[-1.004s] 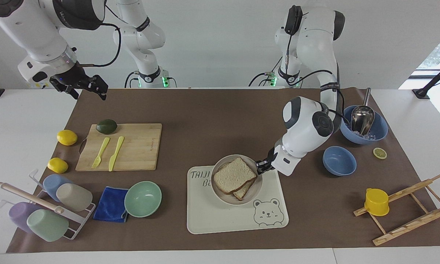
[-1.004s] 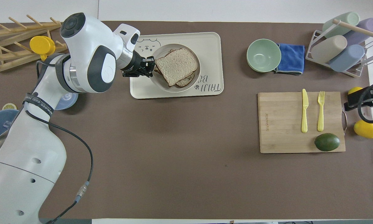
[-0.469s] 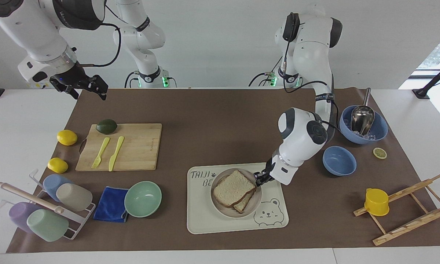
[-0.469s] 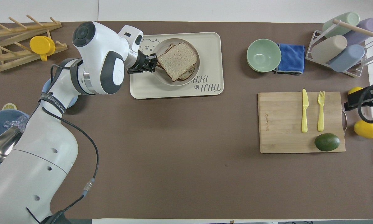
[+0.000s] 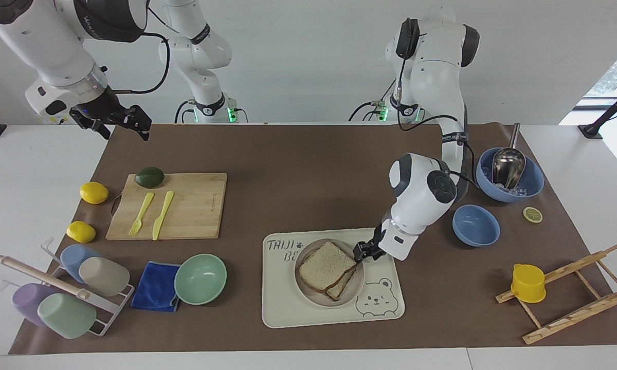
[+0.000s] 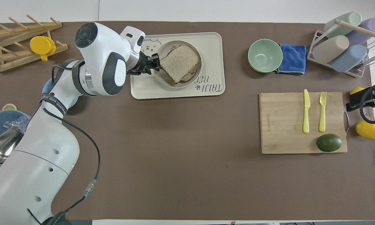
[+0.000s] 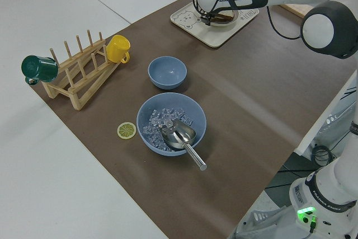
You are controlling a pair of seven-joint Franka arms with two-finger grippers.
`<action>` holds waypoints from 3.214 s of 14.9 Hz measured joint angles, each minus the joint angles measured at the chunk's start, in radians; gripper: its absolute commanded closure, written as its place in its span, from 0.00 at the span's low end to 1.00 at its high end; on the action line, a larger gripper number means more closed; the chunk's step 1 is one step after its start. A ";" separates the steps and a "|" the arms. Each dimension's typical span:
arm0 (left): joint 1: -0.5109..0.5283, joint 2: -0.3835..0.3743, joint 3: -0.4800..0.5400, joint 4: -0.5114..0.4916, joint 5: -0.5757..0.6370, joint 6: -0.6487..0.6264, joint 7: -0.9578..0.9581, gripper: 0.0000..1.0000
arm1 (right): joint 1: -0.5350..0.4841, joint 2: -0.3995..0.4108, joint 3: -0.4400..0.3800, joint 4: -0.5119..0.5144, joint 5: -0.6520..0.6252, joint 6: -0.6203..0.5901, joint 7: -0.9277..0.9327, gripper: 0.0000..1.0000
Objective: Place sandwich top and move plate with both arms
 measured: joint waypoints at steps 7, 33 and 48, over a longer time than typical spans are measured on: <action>0.093 -0.119 0.065 0.002 0.033 -0.135 -0.001 0.00 | 0.000 0.000 0.000 0.000 0.000 0.000 0.000 0.00; 0.272 -0.722 0.028 -0.260 0.308 -0.617 0.338 0.00 | 0.000 0.000 0.000 0.000 0.000 0.000 0.000 0.00; 0.285 -0.718 0.017 -0.231 0.328 -0.644 0.354 0.00 | 0.000 0.000 0.000 0.000 0.000 0.000 0.000 0.00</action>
